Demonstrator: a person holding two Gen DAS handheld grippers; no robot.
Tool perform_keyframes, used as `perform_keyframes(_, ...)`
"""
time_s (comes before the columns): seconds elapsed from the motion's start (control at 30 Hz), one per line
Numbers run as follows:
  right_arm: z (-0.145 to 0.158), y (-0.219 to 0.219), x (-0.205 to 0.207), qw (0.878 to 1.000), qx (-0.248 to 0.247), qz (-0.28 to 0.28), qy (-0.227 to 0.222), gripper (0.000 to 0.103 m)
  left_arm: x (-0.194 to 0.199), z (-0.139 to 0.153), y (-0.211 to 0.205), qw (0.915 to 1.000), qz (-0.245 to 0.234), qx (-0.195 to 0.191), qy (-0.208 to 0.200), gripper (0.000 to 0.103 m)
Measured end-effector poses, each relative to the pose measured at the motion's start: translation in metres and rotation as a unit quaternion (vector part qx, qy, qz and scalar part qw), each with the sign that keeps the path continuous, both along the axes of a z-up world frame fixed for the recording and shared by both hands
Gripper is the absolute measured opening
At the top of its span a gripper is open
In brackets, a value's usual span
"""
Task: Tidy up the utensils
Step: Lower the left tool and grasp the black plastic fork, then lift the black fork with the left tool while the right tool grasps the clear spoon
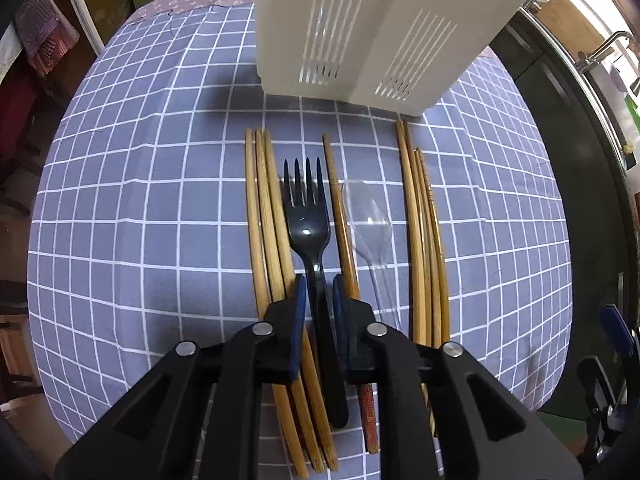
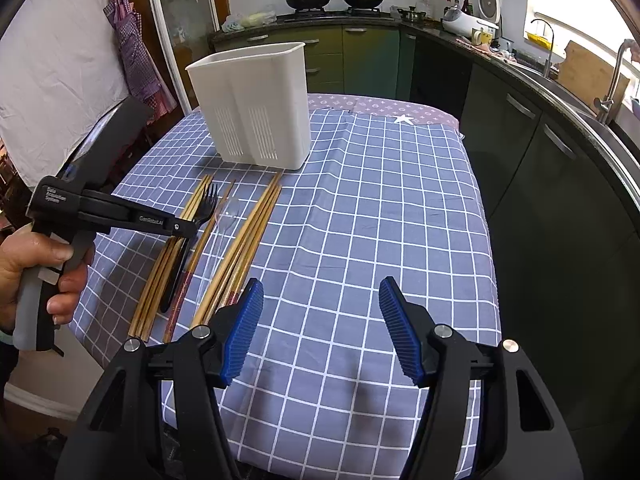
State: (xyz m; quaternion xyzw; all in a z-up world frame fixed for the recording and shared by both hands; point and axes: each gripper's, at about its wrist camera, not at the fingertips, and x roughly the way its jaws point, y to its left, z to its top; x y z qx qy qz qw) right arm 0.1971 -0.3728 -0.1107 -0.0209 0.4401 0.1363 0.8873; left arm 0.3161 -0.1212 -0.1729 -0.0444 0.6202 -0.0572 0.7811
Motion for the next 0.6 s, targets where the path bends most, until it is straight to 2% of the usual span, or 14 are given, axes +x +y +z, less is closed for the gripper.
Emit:
perform_keyframes(0.33,0.001,0.009,0.005,1.0,-0.023,0.009,0.002,0.059,0.014,-0.009,-0.019,0.9998,-0.009,0.014,-0.007,0.009)
perform_keyframes(0.5,-0.002,0.023,0.02,0.999,-0.032,0.026,0.022,0.044,0.004,0.022,-0.014,0.9987,-0.014,-0.017,-0.047,0.009)
perform_keyframes(0.6,-0.009,0.035,0.036,0.997,-0.017,0.044,0.055,0.034,-0.004,0.046,-0.014,0.9962,-0.019,-0.031,-0.078,0.009)
